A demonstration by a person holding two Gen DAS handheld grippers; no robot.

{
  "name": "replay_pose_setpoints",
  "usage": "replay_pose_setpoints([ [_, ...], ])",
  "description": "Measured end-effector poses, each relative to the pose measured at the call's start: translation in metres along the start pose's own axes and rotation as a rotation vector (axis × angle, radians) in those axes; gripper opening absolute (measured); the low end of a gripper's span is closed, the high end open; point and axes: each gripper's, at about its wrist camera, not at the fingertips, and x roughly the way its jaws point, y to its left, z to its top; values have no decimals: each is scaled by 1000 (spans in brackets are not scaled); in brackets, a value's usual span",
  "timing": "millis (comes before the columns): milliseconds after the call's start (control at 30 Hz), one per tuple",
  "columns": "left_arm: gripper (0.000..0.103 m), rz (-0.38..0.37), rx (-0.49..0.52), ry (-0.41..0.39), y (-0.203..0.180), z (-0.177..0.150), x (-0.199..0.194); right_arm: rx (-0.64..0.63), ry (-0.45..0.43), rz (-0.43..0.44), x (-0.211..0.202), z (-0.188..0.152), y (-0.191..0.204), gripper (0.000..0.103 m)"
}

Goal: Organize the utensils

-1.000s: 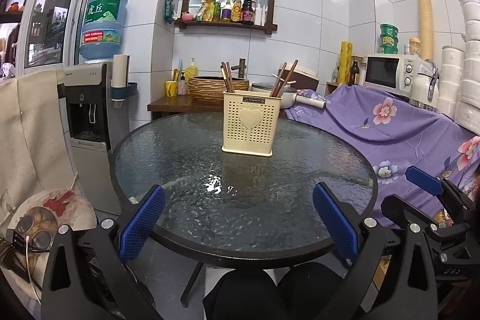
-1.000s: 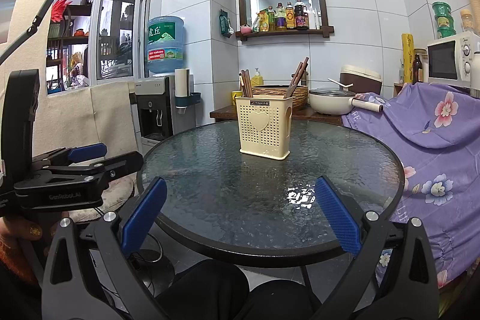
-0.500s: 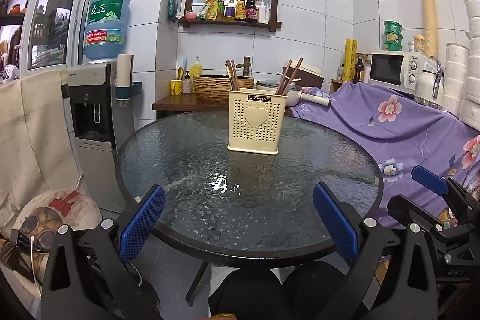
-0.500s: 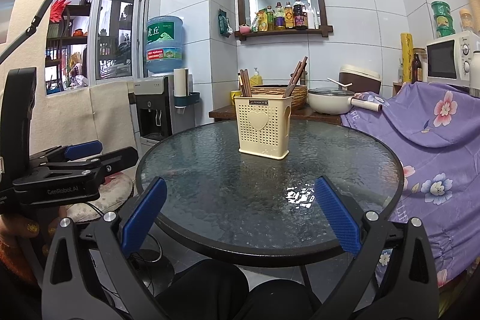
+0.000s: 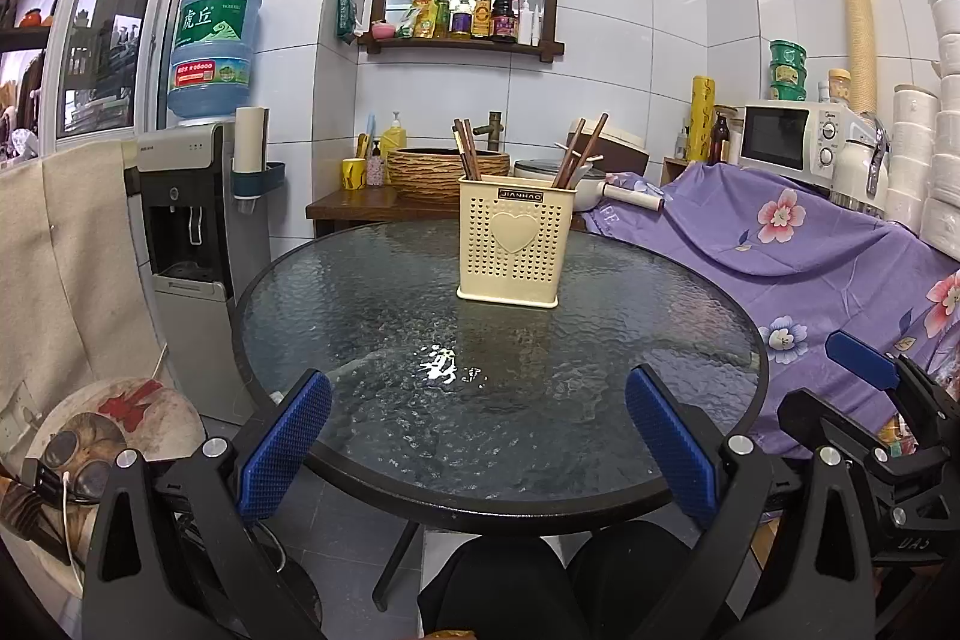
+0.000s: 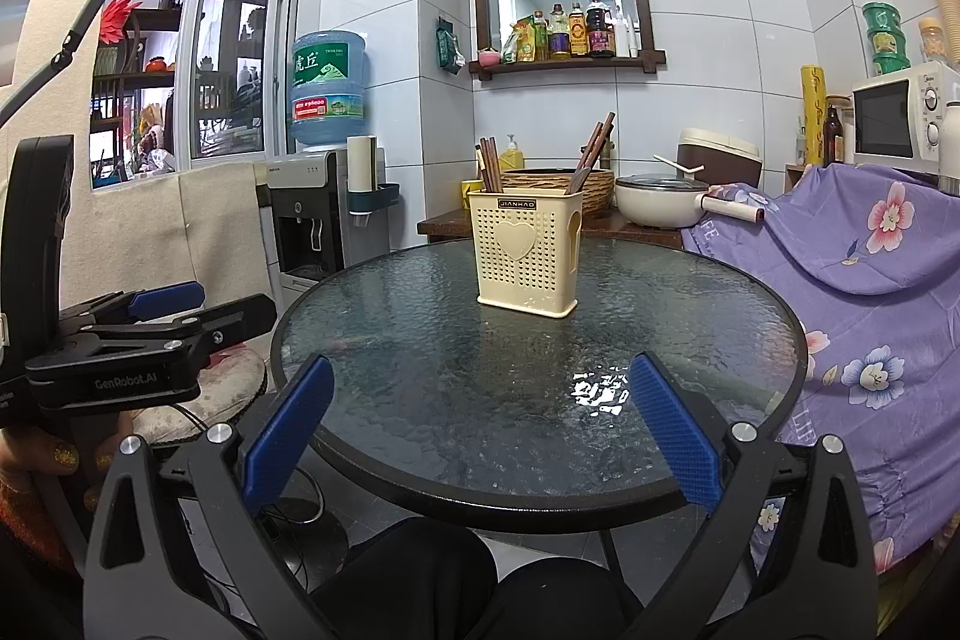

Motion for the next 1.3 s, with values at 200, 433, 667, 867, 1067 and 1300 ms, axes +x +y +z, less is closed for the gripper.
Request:
replay_pose_setpoints([
  [200,97,0,0,1,0,0,0,0,0,0,0,0,0,97],
  [433,97,0,-2,2,1,0,0,1,1,1,0,0,0,97],
  [667,97,-2,-4,-10,2,-1,-1,-4,0,-2,0,-1,0,97],
  [867,97,-1,15,6,-3,-1,3,-5,2,-2,0,-2,0,97],
  [1067,97,1,11,16,-3,-1,3,-6,2,-3,0,-1,0,97],
  [1300,97,12,-14,-2,0,0,-1,2,3,-14,0,0,-2,97],
])
